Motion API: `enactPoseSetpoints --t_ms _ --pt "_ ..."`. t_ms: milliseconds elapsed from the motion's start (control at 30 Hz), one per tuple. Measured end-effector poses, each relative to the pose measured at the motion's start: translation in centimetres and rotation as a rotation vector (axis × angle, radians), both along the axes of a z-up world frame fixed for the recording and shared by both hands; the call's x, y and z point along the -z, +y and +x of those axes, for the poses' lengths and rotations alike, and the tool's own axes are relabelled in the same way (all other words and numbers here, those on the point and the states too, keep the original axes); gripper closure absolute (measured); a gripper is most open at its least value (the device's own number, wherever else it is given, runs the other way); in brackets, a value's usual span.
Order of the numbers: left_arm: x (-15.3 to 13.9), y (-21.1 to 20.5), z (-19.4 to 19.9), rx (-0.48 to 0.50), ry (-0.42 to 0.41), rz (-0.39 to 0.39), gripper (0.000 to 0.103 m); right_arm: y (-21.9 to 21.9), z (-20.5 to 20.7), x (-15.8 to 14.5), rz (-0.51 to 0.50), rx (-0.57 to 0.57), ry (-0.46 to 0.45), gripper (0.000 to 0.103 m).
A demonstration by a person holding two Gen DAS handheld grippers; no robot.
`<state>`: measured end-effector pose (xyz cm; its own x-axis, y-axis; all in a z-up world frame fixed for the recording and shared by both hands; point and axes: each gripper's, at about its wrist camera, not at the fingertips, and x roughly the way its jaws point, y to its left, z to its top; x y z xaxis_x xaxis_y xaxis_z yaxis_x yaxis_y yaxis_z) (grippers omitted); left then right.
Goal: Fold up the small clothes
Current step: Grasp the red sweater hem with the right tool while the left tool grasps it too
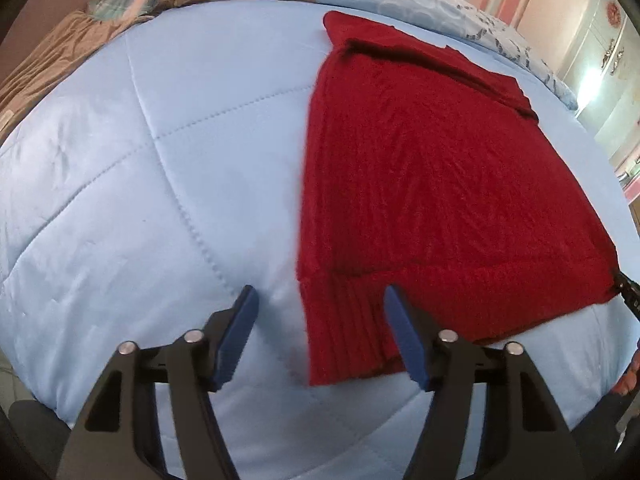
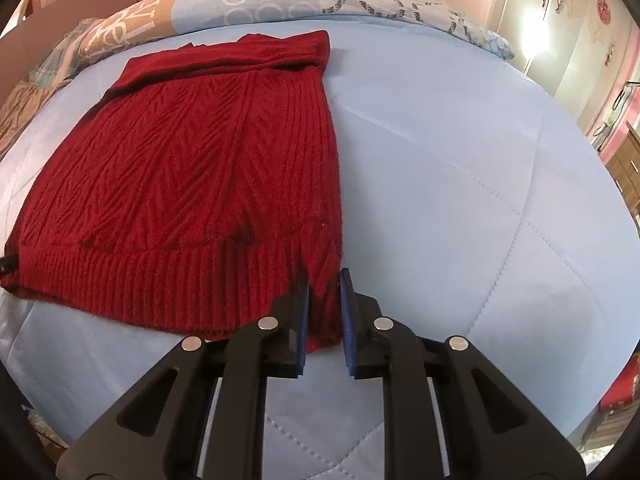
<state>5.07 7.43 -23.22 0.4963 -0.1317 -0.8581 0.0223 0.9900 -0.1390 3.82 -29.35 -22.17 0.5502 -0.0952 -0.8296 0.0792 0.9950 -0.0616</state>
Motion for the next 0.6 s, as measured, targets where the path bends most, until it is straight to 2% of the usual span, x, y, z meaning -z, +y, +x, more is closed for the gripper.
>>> enactPoseSetpoints --t_ms 33,133,167,200,233,267,300,333,433,467,500,533,600 --pt "-0.1 -0.3 -0.1 0.013 0.003 -0.005 0.054 0.0 -0.1 -0.1 0.002 0.000 -0.001 0.087" --pt "-0.4 -0.9 -0.5 0.052 0.016 -0.035 0.060 0.0 -0.2 -0.3 0.011 0.000 -0.006 0.082" --pt "-0.4 -1.1 -0.7 0.064 0.015 -0.020 0.063 -0.1 -0.3 -0.4 0.012 0.005 -0.011 0.080" --pt "-0.3 -1.6 -1.0 0.087 0.014 0.014 0.073 -0.4 -0.5 -0.6 0.023 0.012 -0.017 0.074" --pt "-0.3 -1.9 -1.1 0.101 0.008 0.044 0.079 -0.7 -0.6 -0.6 0.035 0.018 -0.021 0.068" --pt "-0.4 -2.2 -1.2 0.118 -0.003 0.078 0.084 -1.1 -0.7 -0.7 0.059 0.034 -0.021 0.063" --pt "-0.4 -2.2 -1.2 0.126 -0.006 0.089 0.087 -1.5 -0.7 -0.6 0.086 0.048 -0.017 0.052" --pt "-0.4 -2.1 -1.2 0.126 -0.005 0.095 0.090 -2.1 -0.8 -0.6 0.151 0.067 -0.012 0.048" --pt "-0.5 -1.2 -0.9 0.120 -0.004 0.090 0.091 -3.0 -0.7 -0.3 0.259 0.099 -0.003 0.047" --pt "-0.5 -1.1 -0.9 0.121 -0.003 0.084 0.091 -3.1 -0.6 0.0 0.280 0.110 0.002 0.048" --pt "-0.6 -0.9 -0.9 0.123 -0.002 0.074 0.092 -3.3 -0.4 0.2 0.314 0.114 0.009 0.065" --pt "-0.7 -0.9 -0.8 0.127 -0.003 0.070 0.093 -3.4 0.0 0.7 0.374 0.105 0.031 0.091" --pt "-1.1 -0.9 -0.8 0.130 -0.012 0.067 0.094 -2.9 0.2 0.6 0.364 0.109 0.029 0.093"
